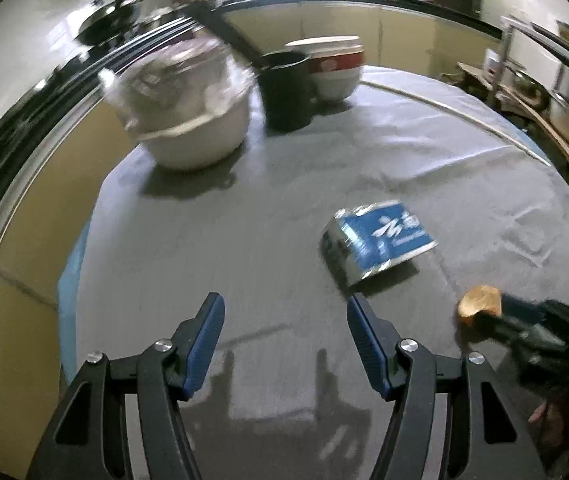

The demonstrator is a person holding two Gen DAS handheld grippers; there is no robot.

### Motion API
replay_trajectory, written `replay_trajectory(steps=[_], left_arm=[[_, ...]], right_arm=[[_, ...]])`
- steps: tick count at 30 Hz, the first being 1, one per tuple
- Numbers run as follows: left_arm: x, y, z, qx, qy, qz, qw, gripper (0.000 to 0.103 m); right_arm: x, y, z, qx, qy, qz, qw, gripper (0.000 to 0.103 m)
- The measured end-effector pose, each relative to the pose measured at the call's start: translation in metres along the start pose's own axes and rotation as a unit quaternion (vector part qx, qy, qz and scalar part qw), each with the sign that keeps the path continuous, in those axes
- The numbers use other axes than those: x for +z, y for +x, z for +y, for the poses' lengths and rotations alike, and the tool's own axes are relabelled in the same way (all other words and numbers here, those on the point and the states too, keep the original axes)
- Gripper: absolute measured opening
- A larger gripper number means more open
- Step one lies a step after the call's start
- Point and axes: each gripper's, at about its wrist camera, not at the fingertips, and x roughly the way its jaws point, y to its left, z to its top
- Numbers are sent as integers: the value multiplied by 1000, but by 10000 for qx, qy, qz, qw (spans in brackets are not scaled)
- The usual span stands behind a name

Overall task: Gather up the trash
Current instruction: 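Close the right gripper on the orange peel while the left gripper grasps the blue box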

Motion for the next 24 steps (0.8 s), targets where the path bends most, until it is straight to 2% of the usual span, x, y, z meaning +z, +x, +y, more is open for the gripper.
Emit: replay_trajectory(steps=[3,6,7,8,9,11,14,19,24], left_arm=[[10,1,-11,-217,396,-78,9989,65],[18,3,-22,-351,795,-153,9961,65],[21,4,-26,-416,914,-172,9948,67],[23,5,-29,-503,1011,-164,9935,76],[26,7,-33,-627,1116,-157,9916,79],[30,11,-39,-813,1298,-151,9881,80],[36,19,-51,-841,1622,-83,9831,80],[44,38,-72,-748,2386,154,9681,80],[41,47,-82,-627,2894,258,9548,80]], right_arm=[[-4,0,5,-40,-195,-120,9997,36],[-8,-4,1,48,-135,-262,9996,32],[-9,-6,-2,93,-62,-301,9995,32],[-11,-8,-7,146,37,-360,9992,32],[-13,-11,-13,233,152,-430,9987,32],[-17,-13,-23,410,335,-537,9971,32],[-19,-20,-34,628,567,-704,9939,32],[-19,-25,-43,956,789,-896,9882,32],[-19,-27,-61,1143,1197,-1050,9806,32]])
